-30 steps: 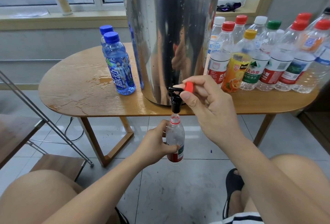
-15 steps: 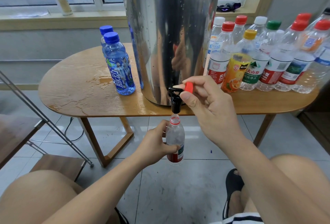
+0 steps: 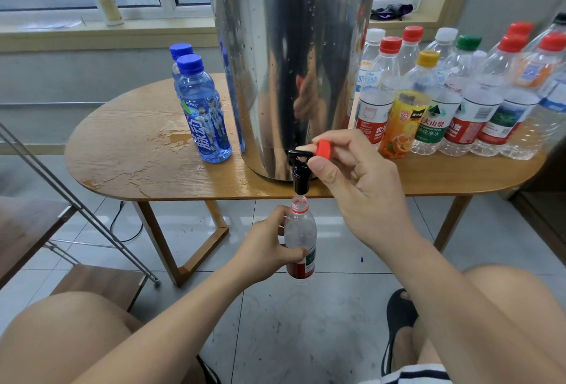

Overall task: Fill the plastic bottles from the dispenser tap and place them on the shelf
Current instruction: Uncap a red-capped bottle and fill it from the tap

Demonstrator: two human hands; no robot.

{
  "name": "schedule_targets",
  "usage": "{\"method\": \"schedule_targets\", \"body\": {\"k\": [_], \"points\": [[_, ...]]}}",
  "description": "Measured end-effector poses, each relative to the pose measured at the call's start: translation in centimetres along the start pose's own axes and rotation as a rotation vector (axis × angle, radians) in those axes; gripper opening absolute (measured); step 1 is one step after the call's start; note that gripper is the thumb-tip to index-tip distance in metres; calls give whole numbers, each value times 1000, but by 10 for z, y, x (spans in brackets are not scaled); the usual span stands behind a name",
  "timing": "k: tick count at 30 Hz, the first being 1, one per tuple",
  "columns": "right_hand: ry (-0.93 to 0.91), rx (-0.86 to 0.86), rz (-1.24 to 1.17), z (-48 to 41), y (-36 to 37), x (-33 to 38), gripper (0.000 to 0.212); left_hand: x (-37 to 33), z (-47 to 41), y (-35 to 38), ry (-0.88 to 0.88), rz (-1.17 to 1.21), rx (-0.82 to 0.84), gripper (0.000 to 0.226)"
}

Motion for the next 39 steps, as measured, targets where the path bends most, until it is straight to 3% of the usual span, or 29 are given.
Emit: {"method": "schedule_targets", "body": {"k": [39], "points": [[9, -8, 17, 0, -1, -1, 33, -3, 1, -1, 3, 3, -1, 61]]}}
Point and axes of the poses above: each hand's wrist, its own z-axis away from the middle knuckle, its own y-axis out of the palm, x = y × z, the point moved 8 cm from there along -z, towards the middle knuckle, and after that the axes turned 15 degrees about -x, right-handed, at the moved point
